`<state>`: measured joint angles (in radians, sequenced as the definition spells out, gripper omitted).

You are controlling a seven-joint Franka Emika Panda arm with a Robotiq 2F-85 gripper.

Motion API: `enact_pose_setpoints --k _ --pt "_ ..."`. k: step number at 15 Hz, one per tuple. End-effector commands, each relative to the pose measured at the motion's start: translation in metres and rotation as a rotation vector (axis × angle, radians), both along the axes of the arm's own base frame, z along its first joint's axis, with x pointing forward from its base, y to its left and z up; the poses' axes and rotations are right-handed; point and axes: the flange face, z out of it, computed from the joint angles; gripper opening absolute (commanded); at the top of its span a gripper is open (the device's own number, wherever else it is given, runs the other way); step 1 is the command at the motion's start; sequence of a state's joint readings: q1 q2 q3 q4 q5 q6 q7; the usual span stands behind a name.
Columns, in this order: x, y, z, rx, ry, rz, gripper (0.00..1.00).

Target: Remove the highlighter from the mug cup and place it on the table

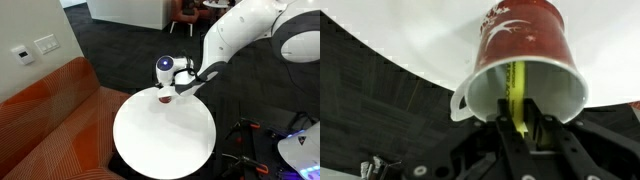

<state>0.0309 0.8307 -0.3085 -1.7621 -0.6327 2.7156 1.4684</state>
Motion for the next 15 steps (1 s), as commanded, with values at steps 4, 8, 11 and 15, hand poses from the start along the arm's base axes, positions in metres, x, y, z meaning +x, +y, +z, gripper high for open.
enact_pose_setpoints --k 4,8,11,15 --pt "0.005 0.008 0.009 -0.041 -0.021 0.043 0.05" --pt "0.006 0.023 0.028 -0.094 -0.067 0.073 0.05" --pt "0.002 0.034 0.044 -0.142 -0.084 0.077 0.05" --pt "-0.01 0.051 0.064 -0.2 -0.11 0.089 0.05"
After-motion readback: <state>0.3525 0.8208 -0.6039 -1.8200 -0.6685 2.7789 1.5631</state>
